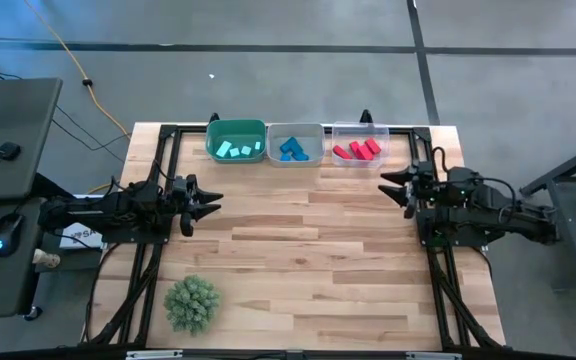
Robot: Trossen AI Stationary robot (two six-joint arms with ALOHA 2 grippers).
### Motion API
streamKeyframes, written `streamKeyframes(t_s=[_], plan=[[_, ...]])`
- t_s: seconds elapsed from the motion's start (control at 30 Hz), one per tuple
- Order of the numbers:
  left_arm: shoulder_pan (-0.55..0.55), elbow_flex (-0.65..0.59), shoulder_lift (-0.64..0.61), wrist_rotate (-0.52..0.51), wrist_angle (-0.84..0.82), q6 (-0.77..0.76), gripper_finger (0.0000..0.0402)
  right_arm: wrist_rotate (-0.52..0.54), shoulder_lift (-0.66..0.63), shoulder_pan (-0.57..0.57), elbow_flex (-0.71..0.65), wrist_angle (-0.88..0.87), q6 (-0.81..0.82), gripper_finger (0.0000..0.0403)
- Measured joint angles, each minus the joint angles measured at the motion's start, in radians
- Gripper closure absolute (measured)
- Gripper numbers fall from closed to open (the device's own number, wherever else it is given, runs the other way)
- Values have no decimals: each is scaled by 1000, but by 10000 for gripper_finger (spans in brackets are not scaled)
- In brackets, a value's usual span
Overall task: Sort & place blocks by color
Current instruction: Return to Home Position
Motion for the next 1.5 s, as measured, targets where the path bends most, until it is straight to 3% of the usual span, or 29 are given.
streamKeyframes(t_s=[0.27, 0.8, 1.3, 1.5], plan=[[0, 0, 0, 0, 0, 0, 300, -73, 0, 0, -93, 104, 4, 194], [0, 0, 0, 0, 0, 0, 300, -107, 0, 0, -200, 152, 79, 194], [0, 0, 0, 0, 1, 0, 300, 0, 21, 0, -289, 215, 244, 194], [0, 0, 0, 0, 1, 0, 300, -2, 21, 0, -289, 214, 200, 194]])
